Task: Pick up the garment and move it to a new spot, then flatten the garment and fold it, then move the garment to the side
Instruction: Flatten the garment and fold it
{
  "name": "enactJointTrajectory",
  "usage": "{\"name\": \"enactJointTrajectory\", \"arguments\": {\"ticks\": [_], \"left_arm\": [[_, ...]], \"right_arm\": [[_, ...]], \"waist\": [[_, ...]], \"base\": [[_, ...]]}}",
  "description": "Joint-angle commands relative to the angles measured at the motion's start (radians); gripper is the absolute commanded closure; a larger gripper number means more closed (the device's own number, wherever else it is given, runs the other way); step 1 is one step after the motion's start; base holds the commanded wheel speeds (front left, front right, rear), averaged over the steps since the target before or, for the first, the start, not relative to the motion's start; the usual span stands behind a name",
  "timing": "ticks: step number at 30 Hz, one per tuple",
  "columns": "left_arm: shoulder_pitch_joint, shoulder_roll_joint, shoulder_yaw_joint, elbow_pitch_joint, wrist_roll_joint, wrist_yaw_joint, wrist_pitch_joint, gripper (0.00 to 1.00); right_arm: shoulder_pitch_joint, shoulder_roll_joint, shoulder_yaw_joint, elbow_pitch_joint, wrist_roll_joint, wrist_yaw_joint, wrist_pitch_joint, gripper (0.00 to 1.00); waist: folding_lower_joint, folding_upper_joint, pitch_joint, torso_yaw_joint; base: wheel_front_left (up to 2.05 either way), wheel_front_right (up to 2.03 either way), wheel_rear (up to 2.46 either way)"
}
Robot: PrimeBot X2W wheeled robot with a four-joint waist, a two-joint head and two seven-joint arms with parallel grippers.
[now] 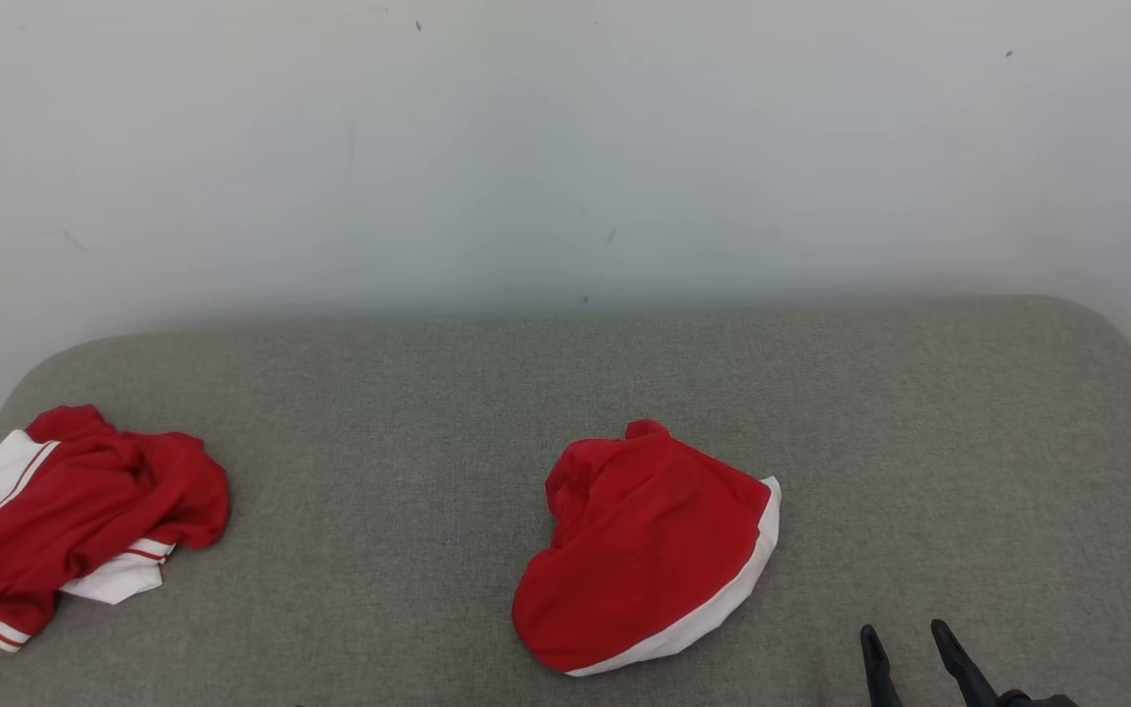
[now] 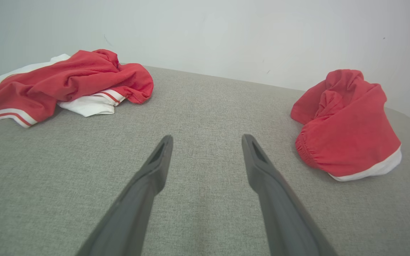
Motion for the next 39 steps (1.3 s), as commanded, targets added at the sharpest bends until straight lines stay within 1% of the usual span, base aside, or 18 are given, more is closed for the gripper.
{"name": "enactJointTrajectory", "arguments": {"ticks": [1,15,20,24,27,31,33,39], "left_arm": [[0.012,-0.001,0.000,0.001,0.000,-0.002,-0.003,0.00],[0.014,0.000,-0.007,0.006,0.003,-0.002,-0.003,0.00],[0.009,0.008,-0.016,0.010,0.005,-0.001,-0.003,0.00],[-0.024,0.014,-0.039,0.004,-0.008,-0.001,-0.003,0.00],[-0.058,0.027,-0.073,0.017,-0.028,-0.001,-0.003,0.00],[-0.126,0.044,-0.150,0.075,-0.076,-0.001,0.004,0.00],[-0.168,0.053,-0.188,0.107,-0.100,-0.001,0.021,0.00],[-0.272,0.052,-0.276,0.200,-0.201,-0.001,0.104,0.00]], "right_arm": [[-0.003,0.002,0.001,0.002,0.008,-0.003,-0.005,0.00],[-0.011,0.009,0.006,0.010,0.009,-0.002,-0.008,0.00],[-0.011,0.007,0.009,0.009,0.009,-0.003,-0.008,0.00],[-0.013,0.008,0.015,0.006,0.011,-0.003,-0.008,0.00],[-0.020,0.004,0.023,0.006,0.013,-0.002,-0.008,0.00],[-0.028,0.001,0.038,0.003,0.012,-0.002,-0.007,0.00],[-0.036,-0.001,0.044,0.002,0.013,-0.003,-0.006,0.00],[-0.049,0.000,0.054,-0.004,0.010,-0.002,-0.001,0.00]], "waist": [[0.0000,0.0000,0.000,-0.002],[0.0000,0.0000,0.000,-0.011],[0.0000,0.0000,0.002,-0.015],[0.0000,0.0000,0.005,-0.022],[0.0000,0.0000,0.011,-0.033],[0.0000,0.0000,0.027,-0.061],[0.0000,0.0000,0.038,-0.079],[0.0000,0.0000,0.075,-0.146]], "base": [[0.00,0.00,0.00],[0.00,0.00,0.00],[0.00,0.00,0.00],[0.00,0.00,0.00],[0.00,0.00,0.00],[0.00,0.00,0.00],[0.00,0.00,0.00],[0.00,0.00,0.00]]}}
